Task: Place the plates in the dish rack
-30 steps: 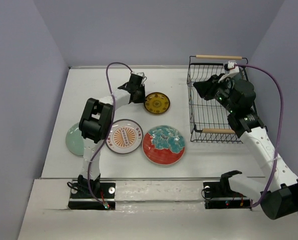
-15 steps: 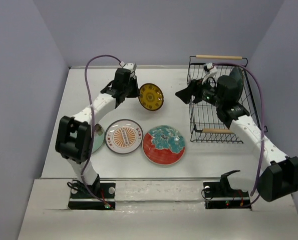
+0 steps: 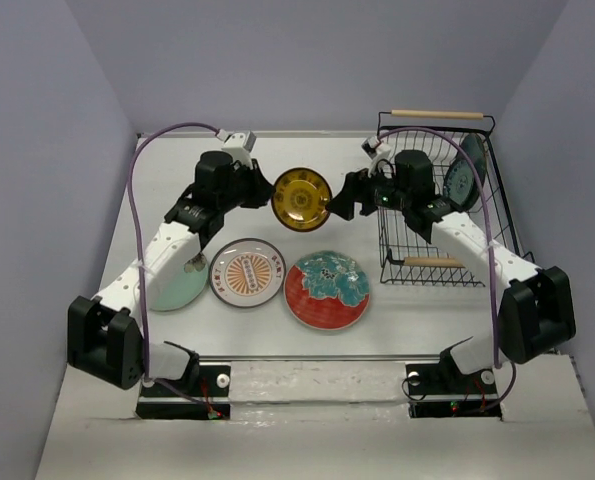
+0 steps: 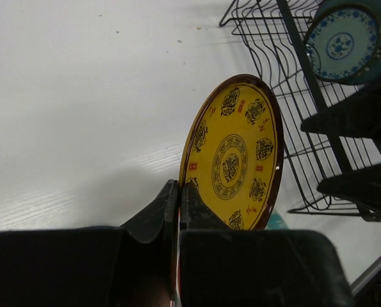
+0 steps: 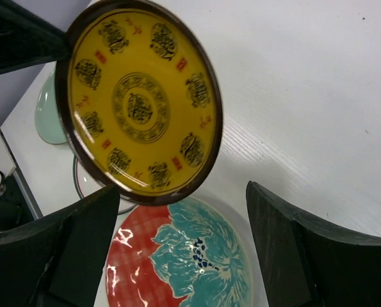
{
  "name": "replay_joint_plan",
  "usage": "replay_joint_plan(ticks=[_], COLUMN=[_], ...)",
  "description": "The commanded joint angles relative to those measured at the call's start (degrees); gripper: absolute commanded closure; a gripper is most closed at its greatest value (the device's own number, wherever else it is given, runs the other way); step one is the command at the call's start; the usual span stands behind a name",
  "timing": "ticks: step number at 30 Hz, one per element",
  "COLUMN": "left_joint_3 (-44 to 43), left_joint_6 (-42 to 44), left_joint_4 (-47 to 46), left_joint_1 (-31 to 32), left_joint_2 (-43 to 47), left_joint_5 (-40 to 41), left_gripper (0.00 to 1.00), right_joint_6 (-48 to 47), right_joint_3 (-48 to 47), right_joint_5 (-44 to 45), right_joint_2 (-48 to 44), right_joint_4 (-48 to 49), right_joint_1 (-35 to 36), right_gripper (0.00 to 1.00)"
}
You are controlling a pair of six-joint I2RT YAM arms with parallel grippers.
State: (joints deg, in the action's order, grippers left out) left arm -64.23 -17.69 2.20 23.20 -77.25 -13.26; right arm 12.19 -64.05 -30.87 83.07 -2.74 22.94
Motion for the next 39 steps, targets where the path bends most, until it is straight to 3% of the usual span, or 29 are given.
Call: replay_joint_plan(ticks=[1, 5, 7, 8, 9, 12, 13, 14, 15, 16, 18, 20, 24, 25, 27, 32, 39], left_joint_3=[2.1, 4.5, 5.7, 6.3, 6.6, 7.5, 7.9, 8.4, 9.5, 9.9, 11.7, 13.4, 21.2, 22.6, 25.9, 25.0, 24.8], left_joint_6=[-2.3, -3.0, -3.3, -3.7, -3.8, -3.8, -3.7, -3.3, -2.5, -1.9, 0.0, 1.3, 3.6, 4.2, 4.6, 5.1, 6.2], left_joint_4=[-5.4, -7.3, -7.8, -8.3, -8.5, -8.7, -8.5, -8.1, -7.7, -7.1, -3.7, -2.6, -0.3, 0.0, 0.0, -0.3, 1.3], left_joint_1=[0.1, 0.1, 0.1, 0.1, 0.1, 0.1, 0.1, 0.1, 0.1, 0.1, 0.1, 0.1, 0.1, 0.3, 0.5, 2.5, 6.8], left_joint_2=[6.1, 9.3, 10.9, 11.8, 12.0, 13.2, 13.7, 14.9, 15.7, 16.6, 21.3, 24.3, 31.3, 32.5, 35.4, 37.3, 40.9], left_joint_5=[-6.5, -12.5, -13.5, -14.4, -15.0, -15.9, -15.7, -15.0, -14.5, -14.1, -12.3, -11.7, -10.0, -9.5, -7.4, -8.2, -5.1], left_gripper=[0.94, 0.94, 0.94, 0.94, 0.94, 0.94, 0.87, 0.69, 0.44, 0.44, 0.08, 0.01, 0.01, 0.01, 0.01, 0.01, 0.01], right_joint_6=[-1.2, 0.3, 3.5, 6.2, 7.6, 14.7, 16.1, 16.9, 17.5, 17.3, 12.5, 9.2, 0.9, -2.3, -4.5, -6.2, -16.8], right_joint_3=[-4.1, -3.7, -3.2, -3.2, -3.2, -1.7, -1.1, -0.9, -1.2, -1.4, -4.2, -6.1, -9.0, -9.0, -9.2, -9.8, -11.7], right_joint_5=[-2.4, -4.8, -11.1, -13.8, -18.3, -22.6, -22.1, -21.5, -19.5, -17.7, -6.3, 3.3, 36.8, 49.7, 58.6, 62.3, 69.0], right_joint_2=[0.8, 1.7, 1.9, 2.2, 2.5, 2.3, 1.8, 0.7, 0.1, -0.5, -2.8, -4.3, -7.7, -8.3, -8.0, -3.5, 7.4], right_joint_4=[0.7, 2.1, 5.9, 8.7, 9.9, 17.7, 19.5, 20.4, 20.3, 19.8, 9.0, 3.7, -4.7, -5.0, -5.0, -2.7, 1.7], right_joint_1=[0.2, 0.2, 0.2, 0.2, 0.2, 0.2, 0.2, 0.2, 0.2, 0.2, -1.7, -2.9, -4.1, -4.7, -7.4, -13.4, -16.5], right_gripper=[0.15, 0.16, 0.17, 0.22, 0.3, 0.86, 0.93, 0.93, 0.93, 0.93, 0.93, 0.93, 0.93, 0.93, 0.93, 0.93, 0.93])
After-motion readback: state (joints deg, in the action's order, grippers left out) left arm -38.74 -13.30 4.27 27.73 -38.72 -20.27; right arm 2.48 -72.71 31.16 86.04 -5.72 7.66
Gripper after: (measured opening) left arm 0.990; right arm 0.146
